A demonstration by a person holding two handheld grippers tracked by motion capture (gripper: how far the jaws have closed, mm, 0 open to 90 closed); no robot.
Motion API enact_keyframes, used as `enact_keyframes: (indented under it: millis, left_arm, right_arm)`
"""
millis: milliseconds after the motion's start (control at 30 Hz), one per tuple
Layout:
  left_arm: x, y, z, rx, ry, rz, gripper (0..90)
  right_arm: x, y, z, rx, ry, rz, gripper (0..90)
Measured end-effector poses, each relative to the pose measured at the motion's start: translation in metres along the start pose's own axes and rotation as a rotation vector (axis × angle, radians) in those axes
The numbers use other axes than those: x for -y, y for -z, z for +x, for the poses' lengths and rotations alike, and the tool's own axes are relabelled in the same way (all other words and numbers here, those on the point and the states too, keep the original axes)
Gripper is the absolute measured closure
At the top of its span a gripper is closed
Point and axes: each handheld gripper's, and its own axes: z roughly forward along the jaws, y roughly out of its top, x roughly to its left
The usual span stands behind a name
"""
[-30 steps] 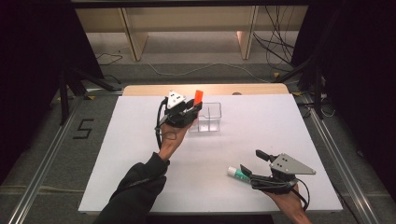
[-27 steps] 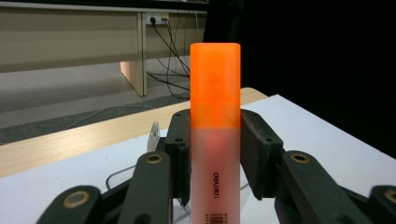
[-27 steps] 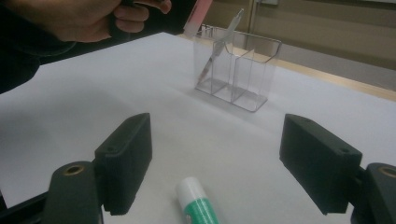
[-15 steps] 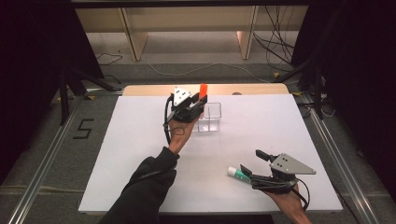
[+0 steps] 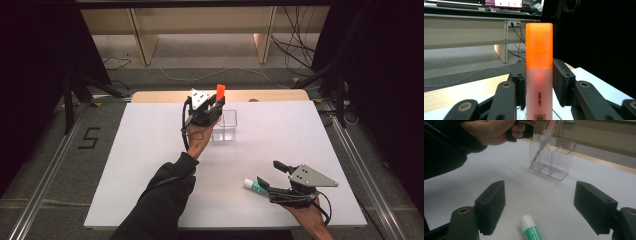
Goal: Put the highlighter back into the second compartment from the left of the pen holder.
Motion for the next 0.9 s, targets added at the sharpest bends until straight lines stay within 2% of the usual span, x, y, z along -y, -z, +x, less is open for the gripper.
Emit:
enact_keyframes:
  millis: [67,400,500,900]
  left_arm:
    - [0.001,-0.002,0.0,-0.006,-0.011,0.005,66.4]
    - [0.007,-0.008,-0.001,-0.024,-0.009,-0.003,66.3]
    - [0.009,-0.009,-0.001,-0.033,-0.022,-0.006,66.4]
    - [0.015,-0.011,-0.001,-0.037,-0.019,-0.004,66.3]
  right_arm:
    - [0.0,0.0,0.0,-0.001,0.001,0.0,26.2]
    - [0.0,0.0,0.0,-0.005,-0.001,-0.006,26.2]
    - [0.0,0.0,0.0,-0.005,-0.001,-0.007,26.2]
    - [0.0,0.0,0.0,-0.007,0.0,-0.008,26.2]
